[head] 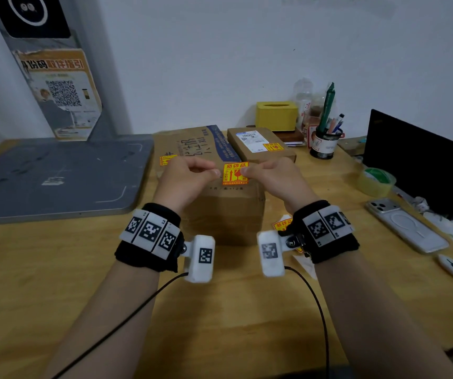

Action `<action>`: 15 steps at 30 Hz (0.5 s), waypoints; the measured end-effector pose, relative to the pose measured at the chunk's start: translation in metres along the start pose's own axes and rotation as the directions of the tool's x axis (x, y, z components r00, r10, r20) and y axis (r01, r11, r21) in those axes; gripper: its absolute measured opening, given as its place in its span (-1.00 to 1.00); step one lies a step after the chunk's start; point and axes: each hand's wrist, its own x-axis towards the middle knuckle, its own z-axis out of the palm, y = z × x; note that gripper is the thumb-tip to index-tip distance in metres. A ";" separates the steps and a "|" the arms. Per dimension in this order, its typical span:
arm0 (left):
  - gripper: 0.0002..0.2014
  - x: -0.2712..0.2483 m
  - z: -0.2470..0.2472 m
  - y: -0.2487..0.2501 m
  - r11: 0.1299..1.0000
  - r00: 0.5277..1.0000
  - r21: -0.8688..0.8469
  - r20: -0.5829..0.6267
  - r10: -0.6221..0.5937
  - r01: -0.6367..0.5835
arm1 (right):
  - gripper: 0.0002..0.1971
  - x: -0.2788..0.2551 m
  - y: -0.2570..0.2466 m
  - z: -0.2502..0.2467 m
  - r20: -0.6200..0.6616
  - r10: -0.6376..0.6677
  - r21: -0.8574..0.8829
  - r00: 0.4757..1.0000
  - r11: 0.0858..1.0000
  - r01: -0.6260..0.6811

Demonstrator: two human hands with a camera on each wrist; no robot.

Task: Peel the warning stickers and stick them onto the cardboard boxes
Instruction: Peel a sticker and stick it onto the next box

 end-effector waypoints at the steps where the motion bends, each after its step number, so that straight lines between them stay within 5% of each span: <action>1: -0.89 0.000 0.002 -0.001 1.000 1.000 0.010 -0.003 0.004 -0.004 | -0.80 0.001 0.001 0.000 0.009 0.000 0.002 1.000 1.000 0.000; 15: -0.79 -0.001 0.009 -0.002 0.996 1.000 0.089 -0.015 -0.002 0.003 | -0.77 0.012 0.010 0.005 0.011 0.006 -0.093 1.000 0.996 -0.005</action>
